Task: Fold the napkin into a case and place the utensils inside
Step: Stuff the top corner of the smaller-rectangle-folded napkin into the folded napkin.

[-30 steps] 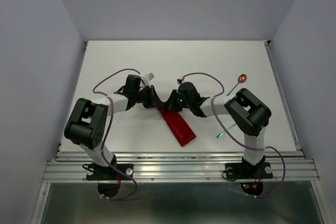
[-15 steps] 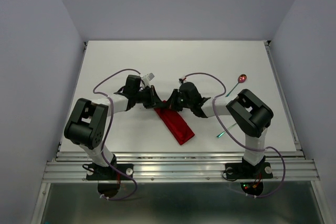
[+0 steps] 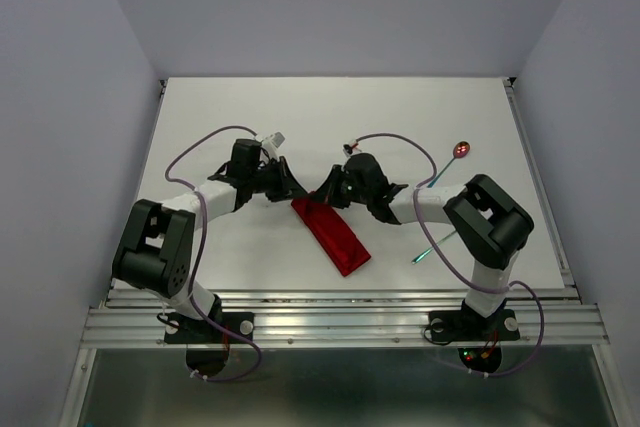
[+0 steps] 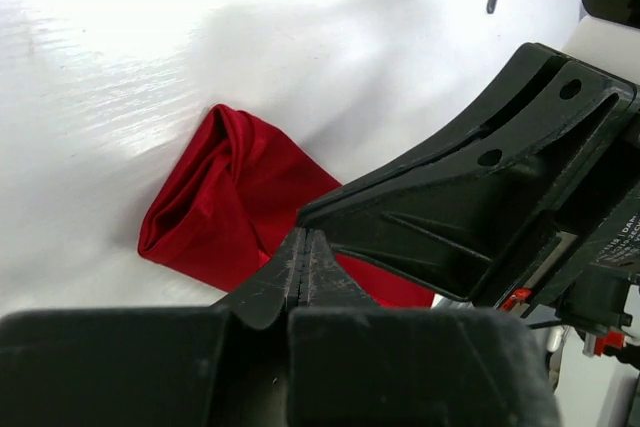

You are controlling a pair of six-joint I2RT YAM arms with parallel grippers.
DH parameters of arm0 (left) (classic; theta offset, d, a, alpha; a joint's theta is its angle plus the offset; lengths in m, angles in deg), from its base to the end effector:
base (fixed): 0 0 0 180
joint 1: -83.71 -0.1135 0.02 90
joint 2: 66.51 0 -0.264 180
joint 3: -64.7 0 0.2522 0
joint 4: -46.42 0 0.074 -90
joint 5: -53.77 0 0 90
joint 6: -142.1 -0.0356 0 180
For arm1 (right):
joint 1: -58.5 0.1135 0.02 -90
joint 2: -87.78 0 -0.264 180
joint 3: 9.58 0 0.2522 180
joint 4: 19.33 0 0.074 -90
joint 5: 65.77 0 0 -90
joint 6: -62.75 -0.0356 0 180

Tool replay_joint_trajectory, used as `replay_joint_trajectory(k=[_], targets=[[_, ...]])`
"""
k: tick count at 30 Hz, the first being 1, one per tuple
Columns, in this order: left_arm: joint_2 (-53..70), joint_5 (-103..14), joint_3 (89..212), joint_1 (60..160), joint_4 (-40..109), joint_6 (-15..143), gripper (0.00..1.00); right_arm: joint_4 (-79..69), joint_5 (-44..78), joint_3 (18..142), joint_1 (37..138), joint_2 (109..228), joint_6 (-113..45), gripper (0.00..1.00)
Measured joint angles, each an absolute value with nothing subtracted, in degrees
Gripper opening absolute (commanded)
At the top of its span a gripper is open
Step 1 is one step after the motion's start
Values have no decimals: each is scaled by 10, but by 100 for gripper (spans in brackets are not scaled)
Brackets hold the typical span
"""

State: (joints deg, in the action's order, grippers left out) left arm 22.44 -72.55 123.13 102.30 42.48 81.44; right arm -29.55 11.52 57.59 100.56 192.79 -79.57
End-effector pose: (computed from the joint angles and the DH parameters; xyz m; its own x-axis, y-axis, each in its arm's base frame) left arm 0.2938 -0.1211 0.1913 -0.8202 -0.1407 -0.5545 0.3646 0.6184 -0.6962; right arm 0.2798 0.2630 0.1634 -0.8421 0.2800 -0.4609 -0.2155 0.6087 0.7636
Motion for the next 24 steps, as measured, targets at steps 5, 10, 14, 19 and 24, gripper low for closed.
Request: replay_joint_trajectory(k=[5, 10, 14, 19, 24], targets=[[222, -692, 1232, 1023, 393, 811, 1, -278, 127, 577, 1006, 1934, -797, 1], [214, -652, 1232, 1025, 350, 796, 27, -259, 133, 584, 1006, 1957, -797, 1], [196, -617, 1233, 1038, 320, 789, 39, -246, 132, 600, 1006, 1976, -794, 1], [191, -569, 1257, 1069, 284, 778, 41, -238, 122, 619, 1006, 1995, -790, 1], [202, -533, 1273, 1091, 272, 770, 41, -236, 115, 630, 1006, 1999, -784, 1]])
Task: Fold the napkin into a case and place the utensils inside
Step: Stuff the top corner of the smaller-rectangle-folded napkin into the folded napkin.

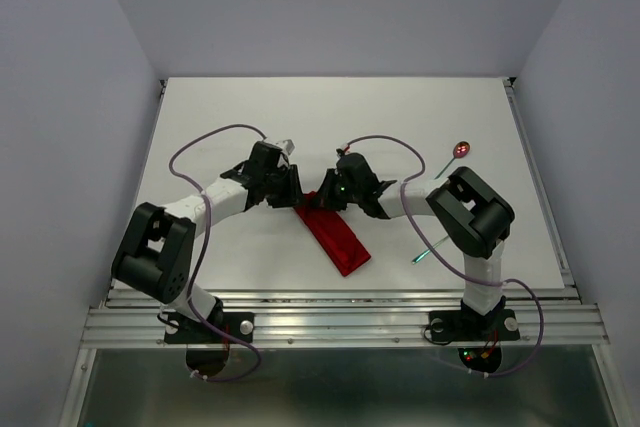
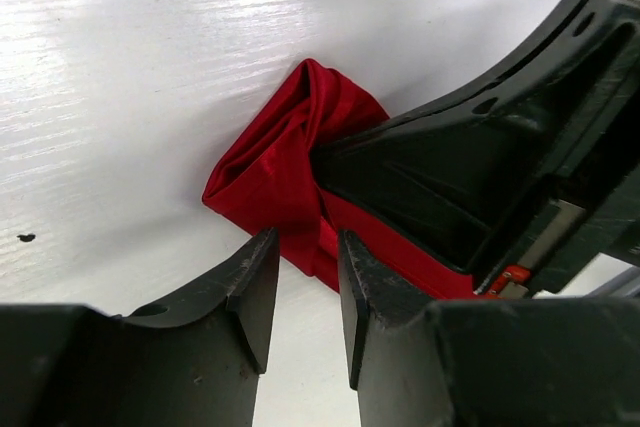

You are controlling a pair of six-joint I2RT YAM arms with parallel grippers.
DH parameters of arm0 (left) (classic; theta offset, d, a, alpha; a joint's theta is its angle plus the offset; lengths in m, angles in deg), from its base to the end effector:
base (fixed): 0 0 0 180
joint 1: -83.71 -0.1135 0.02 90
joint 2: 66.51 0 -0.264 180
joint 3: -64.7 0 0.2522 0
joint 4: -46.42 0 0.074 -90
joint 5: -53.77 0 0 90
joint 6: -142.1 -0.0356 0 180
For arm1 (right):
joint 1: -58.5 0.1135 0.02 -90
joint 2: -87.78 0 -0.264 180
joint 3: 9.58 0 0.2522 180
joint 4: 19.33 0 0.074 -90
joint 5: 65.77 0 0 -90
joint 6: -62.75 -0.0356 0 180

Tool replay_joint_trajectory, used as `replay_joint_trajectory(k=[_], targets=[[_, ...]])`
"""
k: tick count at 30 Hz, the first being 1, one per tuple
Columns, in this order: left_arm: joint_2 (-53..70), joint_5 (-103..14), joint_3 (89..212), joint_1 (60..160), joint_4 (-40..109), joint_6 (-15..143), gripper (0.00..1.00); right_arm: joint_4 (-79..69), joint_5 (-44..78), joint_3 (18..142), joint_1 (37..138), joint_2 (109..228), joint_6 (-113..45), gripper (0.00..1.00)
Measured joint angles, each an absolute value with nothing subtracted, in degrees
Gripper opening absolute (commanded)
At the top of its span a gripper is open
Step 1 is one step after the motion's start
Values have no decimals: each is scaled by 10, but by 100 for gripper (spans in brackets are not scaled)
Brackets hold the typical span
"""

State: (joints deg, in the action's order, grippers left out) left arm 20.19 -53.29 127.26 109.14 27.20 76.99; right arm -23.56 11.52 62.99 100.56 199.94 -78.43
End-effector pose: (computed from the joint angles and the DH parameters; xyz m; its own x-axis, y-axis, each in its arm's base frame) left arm 0.2786 -0.1440 0.1997 -0.8163 -0.0574 -0.5747 0.2862 0.8242 -0.4887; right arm 0.2937 0.2755 0.1344 -0.8823 0.2276 -0.4120 -0.1584 0.6807 0.7152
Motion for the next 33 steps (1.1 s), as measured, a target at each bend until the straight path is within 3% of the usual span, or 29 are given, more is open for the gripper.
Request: replay_joint_trajectory(k=[18, 23, 26, 30, 33], targets=[[256, -473, 1310, 1122, 247, 759, 39, -234, 105, 640, 1006, 2008, -780, 1], [268, -467, 1315, 1123, 246, 757, 23, -231, 103, 641, 1006, 2010, -780, 1], [279, -461, 1319, 1126, 245, 754, 18, -229, 103, 641, 1006, 2010, -780, 1], [283, -458, 1322, 1129, 241, 751, 0, -227, 102, 641, 1006, 2010, -780, 1], [284, -458, 1326, 1131, 238, 750, 0, -227, 102, 641, 1006, 2010, -780, 1]])
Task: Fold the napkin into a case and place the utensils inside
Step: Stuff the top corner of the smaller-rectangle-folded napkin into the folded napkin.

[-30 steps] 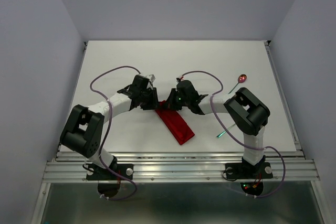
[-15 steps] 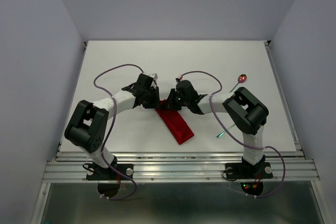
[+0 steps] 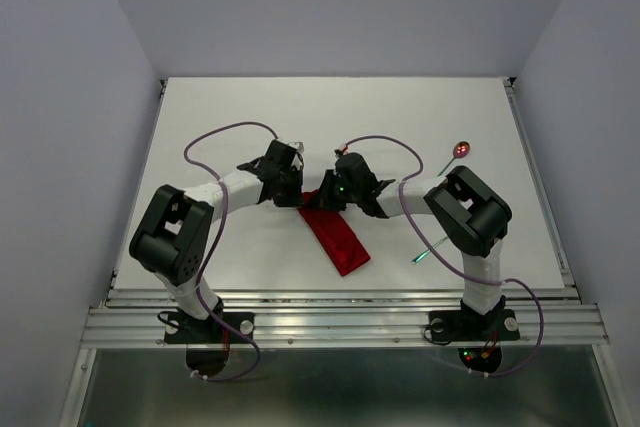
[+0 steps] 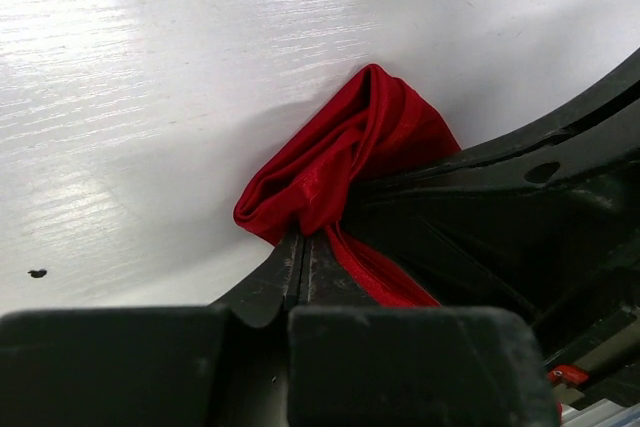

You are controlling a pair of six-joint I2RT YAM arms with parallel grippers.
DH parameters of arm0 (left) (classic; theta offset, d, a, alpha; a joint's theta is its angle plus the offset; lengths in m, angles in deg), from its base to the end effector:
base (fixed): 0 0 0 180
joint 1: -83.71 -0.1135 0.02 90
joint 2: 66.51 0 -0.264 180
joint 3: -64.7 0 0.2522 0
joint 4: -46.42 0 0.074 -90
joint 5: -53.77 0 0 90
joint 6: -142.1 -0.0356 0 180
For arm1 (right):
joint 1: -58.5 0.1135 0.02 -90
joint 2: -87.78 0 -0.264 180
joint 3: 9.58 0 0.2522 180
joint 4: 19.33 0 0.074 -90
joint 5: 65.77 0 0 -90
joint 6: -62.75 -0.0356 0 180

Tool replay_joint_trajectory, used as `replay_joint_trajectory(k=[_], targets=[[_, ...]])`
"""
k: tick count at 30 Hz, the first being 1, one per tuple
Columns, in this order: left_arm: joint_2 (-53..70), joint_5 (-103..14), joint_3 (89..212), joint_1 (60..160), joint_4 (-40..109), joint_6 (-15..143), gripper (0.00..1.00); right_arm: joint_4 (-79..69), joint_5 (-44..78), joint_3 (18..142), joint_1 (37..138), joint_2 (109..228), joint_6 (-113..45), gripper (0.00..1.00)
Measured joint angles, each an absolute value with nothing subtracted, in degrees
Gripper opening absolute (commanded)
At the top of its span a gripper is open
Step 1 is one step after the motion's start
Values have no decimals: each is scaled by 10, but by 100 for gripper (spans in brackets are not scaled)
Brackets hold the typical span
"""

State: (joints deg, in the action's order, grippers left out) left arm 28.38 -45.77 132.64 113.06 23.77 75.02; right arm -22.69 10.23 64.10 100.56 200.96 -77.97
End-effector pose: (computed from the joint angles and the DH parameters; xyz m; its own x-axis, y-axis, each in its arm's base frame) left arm 0.2917 -0.1708 0.1791 -0.8361 0.0295 -0.5478 0.2729 0.8886 -0.3687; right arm 0.2958 0.2785 0.1318 -0.8926 0.2062 -0.4008 -0.1644 0.6790 0.7154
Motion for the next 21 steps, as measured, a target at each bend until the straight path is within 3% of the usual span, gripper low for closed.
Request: replay_joint_trajectory(k=[5, 9, 11, 21], targets=[[286, -461, 1329, 1131, 236, 750, 2, -227, 102, 641, 1005, 2010, -778, 1], [286, -461, 1330, 1132, 234, 750, 20, -226, 102, 641, 1005, 2010, -778, 1], [286, -460, 1331, 1133, 232, 750, 24, -226, 102, 641, 1005, 2010, -778, 1], [286, -446, 1355, 1152, 216, 744, 26, -226, 101, 641, 1006, 2010, -778, 1]])
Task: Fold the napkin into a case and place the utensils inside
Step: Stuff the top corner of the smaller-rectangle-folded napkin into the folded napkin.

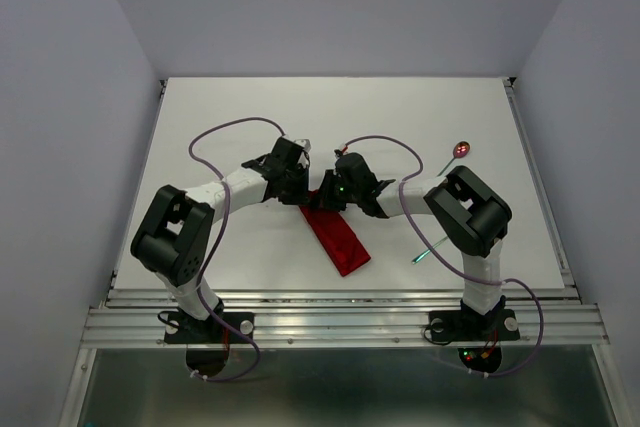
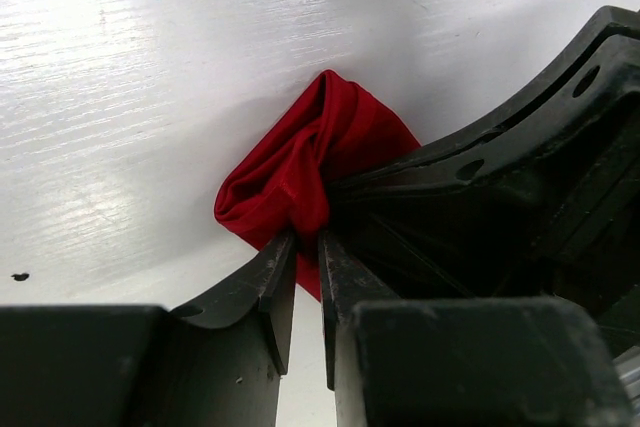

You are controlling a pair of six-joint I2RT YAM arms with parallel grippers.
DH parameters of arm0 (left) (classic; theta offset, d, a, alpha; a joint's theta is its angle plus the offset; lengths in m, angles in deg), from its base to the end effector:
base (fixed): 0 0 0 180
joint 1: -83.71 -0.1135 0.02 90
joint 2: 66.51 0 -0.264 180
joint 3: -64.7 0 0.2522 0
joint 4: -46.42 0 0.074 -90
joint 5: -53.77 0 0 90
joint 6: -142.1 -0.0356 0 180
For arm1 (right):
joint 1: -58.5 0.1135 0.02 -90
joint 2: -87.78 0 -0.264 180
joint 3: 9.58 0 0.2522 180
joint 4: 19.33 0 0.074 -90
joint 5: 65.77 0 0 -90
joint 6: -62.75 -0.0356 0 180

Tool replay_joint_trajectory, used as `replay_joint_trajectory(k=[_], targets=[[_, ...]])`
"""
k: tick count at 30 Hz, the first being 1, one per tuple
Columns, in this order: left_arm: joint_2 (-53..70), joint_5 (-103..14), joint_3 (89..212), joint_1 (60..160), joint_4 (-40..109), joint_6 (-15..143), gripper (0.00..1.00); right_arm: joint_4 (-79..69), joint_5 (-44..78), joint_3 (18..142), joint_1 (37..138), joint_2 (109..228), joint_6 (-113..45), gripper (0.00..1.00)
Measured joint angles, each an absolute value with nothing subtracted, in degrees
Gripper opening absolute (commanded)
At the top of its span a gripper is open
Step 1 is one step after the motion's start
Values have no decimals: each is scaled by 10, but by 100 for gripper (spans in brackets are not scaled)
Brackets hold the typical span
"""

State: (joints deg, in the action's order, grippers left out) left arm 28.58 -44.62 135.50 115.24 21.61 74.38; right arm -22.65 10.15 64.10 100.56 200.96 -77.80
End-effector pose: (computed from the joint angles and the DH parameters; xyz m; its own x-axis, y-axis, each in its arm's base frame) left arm 0.2912 -0.1847 0.1902 -0.8232 0.0650 -0.5640 0.3098 0.8839 -0.3503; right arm 0.2957 0.2785 0.1317 -0.8928 0.2032 -0.4020 -0.1671 0.6794 0.7145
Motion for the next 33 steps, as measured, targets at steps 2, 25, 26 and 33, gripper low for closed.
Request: replay_joint_trajectory(k=[2, 25, 26, 33], targets=[[286, -445, 1355, 1152, 216, 744, 26, -226, 101, 641, 1006, 2010, -778, 1], [277, -483, 1355, 1146, 220, 739, 0, -227, 86, 641, 1006, 2010, -778, 1], [277, -487, 1355, 1145, 223, 740, 0, -227, 86, 641, 1006, 2010, -778, 1], [277, -502, 1355, 1143, 230, 743, 0, -229, 86, 641, 1006, 2009, -778, 1]])
